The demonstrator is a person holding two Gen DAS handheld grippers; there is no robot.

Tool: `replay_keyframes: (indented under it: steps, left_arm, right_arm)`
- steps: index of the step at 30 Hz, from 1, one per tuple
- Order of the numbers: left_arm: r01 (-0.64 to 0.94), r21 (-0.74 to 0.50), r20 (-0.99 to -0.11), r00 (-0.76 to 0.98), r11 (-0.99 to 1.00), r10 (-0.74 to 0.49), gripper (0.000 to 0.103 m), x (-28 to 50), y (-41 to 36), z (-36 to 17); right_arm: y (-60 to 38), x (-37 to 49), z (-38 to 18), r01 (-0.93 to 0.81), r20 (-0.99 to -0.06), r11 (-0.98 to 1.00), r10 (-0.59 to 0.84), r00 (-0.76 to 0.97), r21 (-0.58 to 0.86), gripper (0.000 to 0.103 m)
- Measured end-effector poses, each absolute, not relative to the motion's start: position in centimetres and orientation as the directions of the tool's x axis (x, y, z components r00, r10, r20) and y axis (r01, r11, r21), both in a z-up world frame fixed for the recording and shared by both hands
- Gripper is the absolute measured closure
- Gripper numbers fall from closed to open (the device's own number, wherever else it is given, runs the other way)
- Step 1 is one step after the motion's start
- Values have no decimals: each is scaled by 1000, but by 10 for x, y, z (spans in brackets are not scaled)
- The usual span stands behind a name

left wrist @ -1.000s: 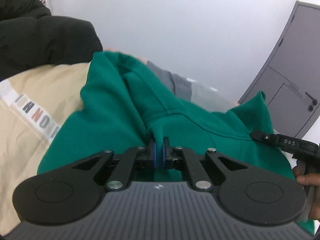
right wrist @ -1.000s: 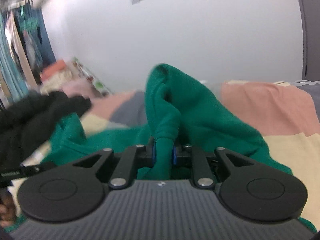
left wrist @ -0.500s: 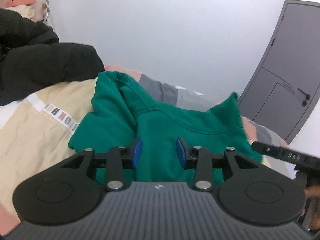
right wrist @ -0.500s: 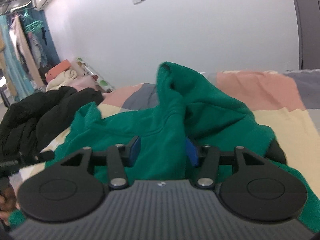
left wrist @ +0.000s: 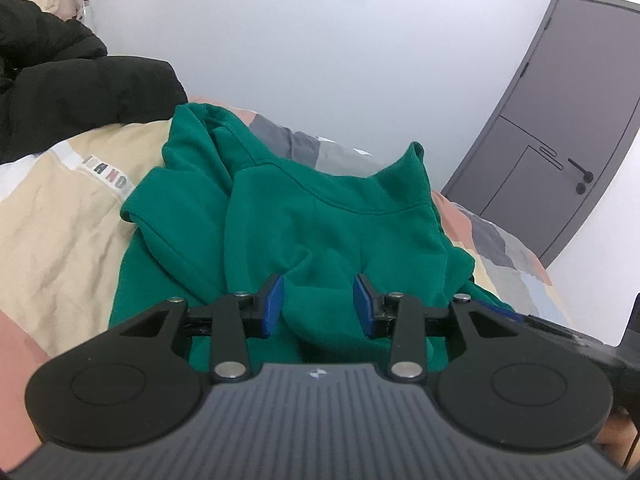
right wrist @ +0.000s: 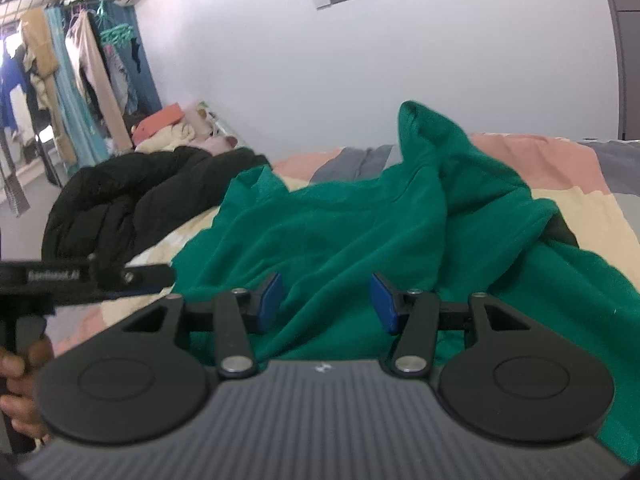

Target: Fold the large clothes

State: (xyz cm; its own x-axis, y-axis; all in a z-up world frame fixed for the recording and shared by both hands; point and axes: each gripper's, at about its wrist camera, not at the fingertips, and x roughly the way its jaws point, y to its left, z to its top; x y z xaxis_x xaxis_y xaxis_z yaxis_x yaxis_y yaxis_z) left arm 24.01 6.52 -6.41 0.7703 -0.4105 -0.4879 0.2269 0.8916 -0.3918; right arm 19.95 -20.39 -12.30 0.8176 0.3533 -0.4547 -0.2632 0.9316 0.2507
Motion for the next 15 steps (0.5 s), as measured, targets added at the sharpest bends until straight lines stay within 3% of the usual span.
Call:
replay_keyframes:
  steps: [2,5,15]
  left_arm:
    - [253,-410,-487,752,876,-445,59,243,63,-69]
    - [268,-404,-507,730,875,-458,59,244,56,-77]
    - [221,-309,-666,645,925,-376,59,265,38,-124]
  right_arm:
    - [-198,199,-126,-282,-464,927,368,806,247,52]
    - [-191,202,-134,-301,-496,921,388,777,249,65]
    - [-182,225,-174,-273,-635,937,350,689,220,70]
